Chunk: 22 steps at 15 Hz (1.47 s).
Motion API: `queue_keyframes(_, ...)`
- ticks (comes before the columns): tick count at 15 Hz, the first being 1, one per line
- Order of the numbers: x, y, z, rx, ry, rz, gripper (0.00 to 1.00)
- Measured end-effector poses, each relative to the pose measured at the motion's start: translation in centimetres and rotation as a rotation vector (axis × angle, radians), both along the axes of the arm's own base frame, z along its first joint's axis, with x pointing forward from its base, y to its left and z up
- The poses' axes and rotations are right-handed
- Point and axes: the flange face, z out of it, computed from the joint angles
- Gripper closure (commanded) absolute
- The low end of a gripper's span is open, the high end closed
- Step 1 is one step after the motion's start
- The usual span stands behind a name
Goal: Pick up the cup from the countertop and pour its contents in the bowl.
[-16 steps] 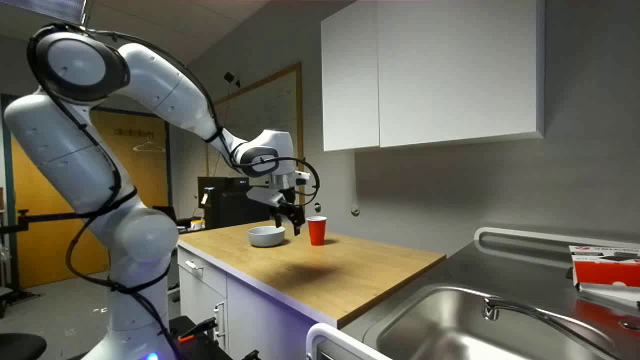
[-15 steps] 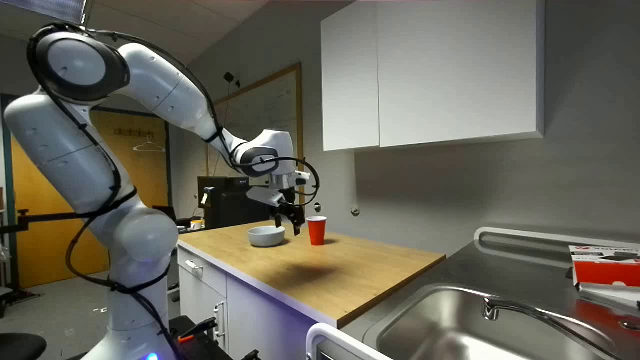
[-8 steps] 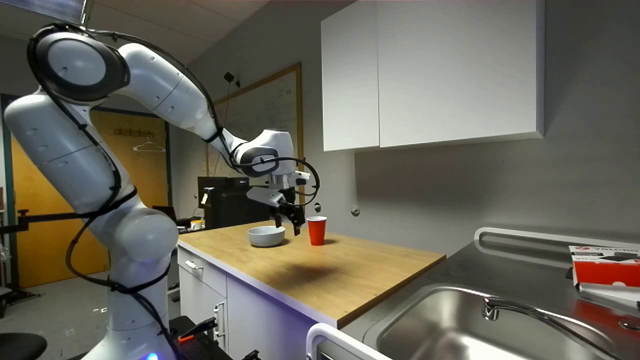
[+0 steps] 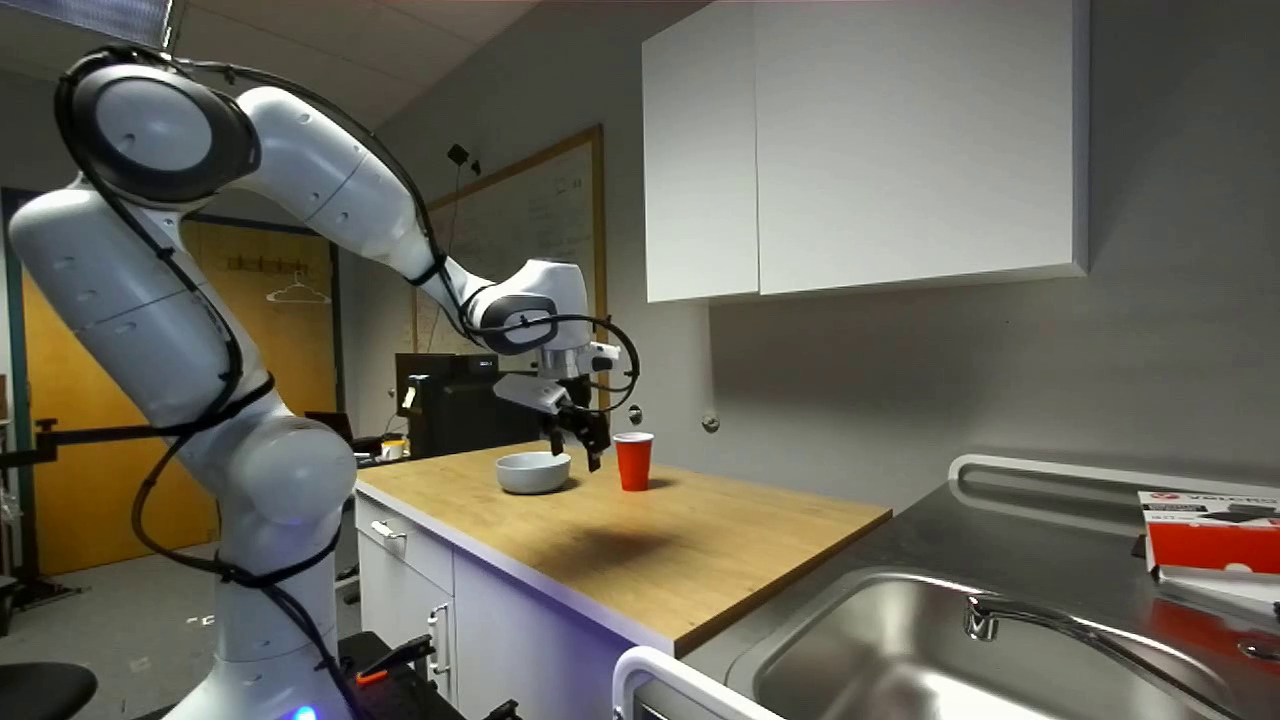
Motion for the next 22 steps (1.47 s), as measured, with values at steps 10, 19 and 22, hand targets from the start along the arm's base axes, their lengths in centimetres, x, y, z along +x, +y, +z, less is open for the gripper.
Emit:
queue_keyframes(10, 3.3, 0.5, -0.2, -0.030, -0.036, -0.036, 0.00)
queue_keyframes(19, 11.2, 9.6, 4.5, -0.022, -0.164, -0.004, 0.00)
queue_keyframes(22, 14.7, 11.7, 5.0, -0.025, -0.182, -0.008, 0.00)
